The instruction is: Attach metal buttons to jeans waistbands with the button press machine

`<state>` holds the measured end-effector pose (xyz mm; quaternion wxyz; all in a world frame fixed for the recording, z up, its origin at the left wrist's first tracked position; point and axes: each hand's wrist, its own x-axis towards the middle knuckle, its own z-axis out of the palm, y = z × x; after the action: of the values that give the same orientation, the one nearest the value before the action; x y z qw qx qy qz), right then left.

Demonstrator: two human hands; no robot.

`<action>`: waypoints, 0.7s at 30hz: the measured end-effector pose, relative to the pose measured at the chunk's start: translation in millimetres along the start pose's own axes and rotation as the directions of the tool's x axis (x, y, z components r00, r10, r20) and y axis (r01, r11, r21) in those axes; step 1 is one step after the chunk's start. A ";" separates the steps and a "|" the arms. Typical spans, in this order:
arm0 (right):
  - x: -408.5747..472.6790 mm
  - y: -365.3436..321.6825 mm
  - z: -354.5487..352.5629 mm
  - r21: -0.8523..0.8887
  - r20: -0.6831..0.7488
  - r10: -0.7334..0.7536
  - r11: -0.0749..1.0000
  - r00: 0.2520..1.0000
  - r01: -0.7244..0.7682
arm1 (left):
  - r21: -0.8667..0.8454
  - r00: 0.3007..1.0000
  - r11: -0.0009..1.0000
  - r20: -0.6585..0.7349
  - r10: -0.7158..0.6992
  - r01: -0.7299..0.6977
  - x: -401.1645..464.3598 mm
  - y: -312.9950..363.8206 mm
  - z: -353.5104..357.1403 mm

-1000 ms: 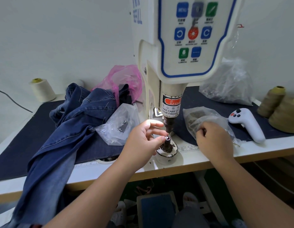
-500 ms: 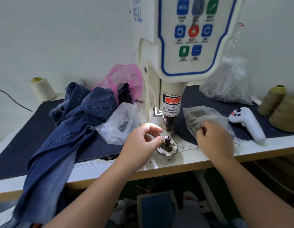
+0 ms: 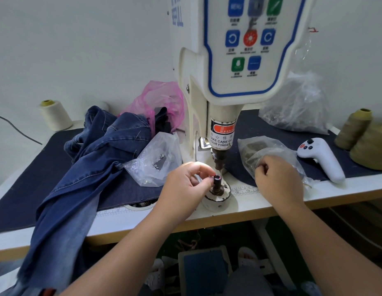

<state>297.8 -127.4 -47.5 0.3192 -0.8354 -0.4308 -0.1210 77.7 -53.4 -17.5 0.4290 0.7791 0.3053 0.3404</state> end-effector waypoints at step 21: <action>16.2 -16.5 -40.2 -0.448 0.410 0.208 0.894 0.888 -0.003 | 0.197 0.995 0.979 -0.088 -0.037 0.054 19.8 -22.1 -27.6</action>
<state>297.3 -135.5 -1.9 0.0230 -0.9130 -0.4072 -0.0007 63.2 -15.6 -20.5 0.3434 0.7958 0.3734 0.3307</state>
